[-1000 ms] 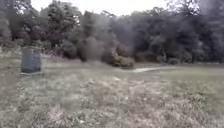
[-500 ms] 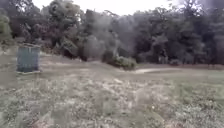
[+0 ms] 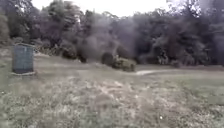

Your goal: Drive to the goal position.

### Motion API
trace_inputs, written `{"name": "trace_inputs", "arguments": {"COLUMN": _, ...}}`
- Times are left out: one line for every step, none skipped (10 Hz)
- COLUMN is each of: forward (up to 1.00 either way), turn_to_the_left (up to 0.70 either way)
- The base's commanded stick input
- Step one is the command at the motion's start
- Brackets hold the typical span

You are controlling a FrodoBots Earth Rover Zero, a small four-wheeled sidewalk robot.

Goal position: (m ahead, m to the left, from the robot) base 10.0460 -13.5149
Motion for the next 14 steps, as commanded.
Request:
{"name": "trace_inputs", "arguments": {"forward": 0.5, "turn_to_the_left": 0.0}}
{"name": "trace_inputs", "arguments": {"forward": 0.5, "turn_to_the_left": 0.0}}
{"name": "trace_inputs", "arguments": {"forward": 0.5, "turn_to_the_left": 0.0}}
{"name": "trace_inputs", "arguments": {"forward": 0.5, "turn_to_the_left": 0.0}}
{"name": "trace_inputs", "arguments": {"forward": 0.5, "turn_to_the_left": 0.0}}
{"name": "trace_inputs", "arguments": {"forward": 0.5, "turn_to_the_left": 0.0}}
{"name": "trace_inputs", "arguments": {"forward": 0.5, "turn_to_the_left": 0.0}}
{"name": "trace_inputs", "arguments": {"forward": 0.5, "turn_to_the_left": 0.0}}
{"name": "trace_inputs", "arguments": {"forward": 0.5, "turn_to_the_left": 0.0}}
{"name": "trace_inputs", "arguments": {"forward": 0.5, "turn_to_the_left": 0.0}}
{"name": "trace_inputs", "arguments": {"forward": 0.5, "turn_to_the_left": 0.0}}
{"name": "trace_inputs", "arguments": {"forward": 0.5, "turn_to_the_left": 0.0}}
{"name": "trace_inputs", "arguments": {"forward": 0.5, "turn_to_the_left": 0.0}}
{"name": "trace_inputs", "arguments": {"forward": 0.5, "turn_to_the_left": 0.0}}
